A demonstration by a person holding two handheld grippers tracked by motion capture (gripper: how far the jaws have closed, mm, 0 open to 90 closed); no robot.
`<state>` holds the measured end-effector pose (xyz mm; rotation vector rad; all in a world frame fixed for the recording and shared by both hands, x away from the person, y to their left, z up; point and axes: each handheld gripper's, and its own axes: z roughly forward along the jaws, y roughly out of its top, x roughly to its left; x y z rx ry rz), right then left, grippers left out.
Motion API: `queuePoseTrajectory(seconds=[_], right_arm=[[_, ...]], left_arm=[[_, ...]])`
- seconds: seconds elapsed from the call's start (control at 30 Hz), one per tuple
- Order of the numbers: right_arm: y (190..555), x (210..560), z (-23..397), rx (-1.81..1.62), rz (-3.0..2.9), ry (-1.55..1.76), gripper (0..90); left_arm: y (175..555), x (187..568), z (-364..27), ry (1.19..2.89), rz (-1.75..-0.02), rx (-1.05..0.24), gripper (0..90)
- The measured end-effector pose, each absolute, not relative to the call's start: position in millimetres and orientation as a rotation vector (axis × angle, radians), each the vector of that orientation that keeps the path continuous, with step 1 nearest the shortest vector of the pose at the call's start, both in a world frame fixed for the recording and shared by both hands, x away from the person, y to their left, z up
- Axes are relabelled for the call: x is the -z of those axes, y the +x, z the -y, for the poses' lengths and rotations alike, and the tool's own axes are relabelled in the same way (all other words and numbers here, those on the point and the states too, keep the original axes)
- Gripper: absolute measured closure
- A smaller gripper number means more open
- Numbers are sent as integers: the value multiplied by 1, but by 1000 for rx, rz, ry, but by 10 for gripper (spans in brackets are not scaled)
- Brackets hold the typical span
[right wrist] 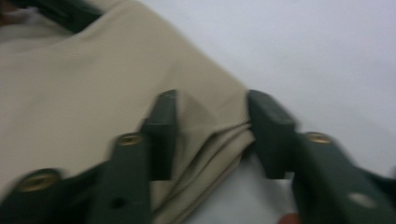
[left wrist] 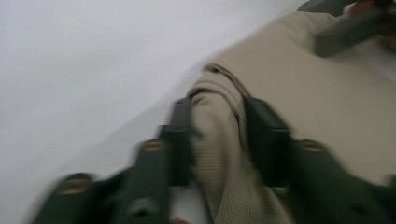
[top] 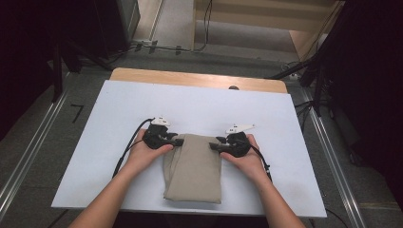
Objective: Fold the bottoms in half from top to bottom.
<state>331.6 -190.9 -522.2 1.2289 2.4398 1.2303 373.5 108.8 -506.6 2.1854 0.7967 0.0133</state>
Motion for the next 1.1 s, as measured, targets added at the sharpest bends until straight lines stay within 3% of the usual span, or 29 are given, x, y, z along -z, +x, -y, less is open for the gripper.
queuePoseTrajectory(seconds=[0.03, 0.1, 0.57, 0.6, 0.7, 0.8, 0.97, 1.1], right_arm=[[331, 522, 190, -1249, -2460, 1230, 721], [330, 519, 188, -1222, -2474, 1182, 784], [369, 460, 201, -1296, -2251, 1156, 789], [373, 456, 202, -1311, -2217, 1171, 761], [383, 445, 208, -1320, -2091, 1206, 456], [381, 439, 217, -1341, -2055, 1251, 310], [358, 445, 233, -1367, -2048, 1248, 164], [333, 455, 247, -1428, -2049, 1224, 112]], left_arm=[[373, 506, -108, 2186, -789, -16, 745], [372, 503, -106, 2190, -762, -40, 800], [421, 444, -98, 2024, -722, -229, 799], [425, 441, -98, 1998, -735, -252, 753], [433, 431, -103, 1939, -806, -339, 387], [428, 425, -112, 1920, -808, -309, 189], [404, 429, -135, 1864, -696, -229, 89], [384, 437, -155, 1820, -687, -198, 86]])
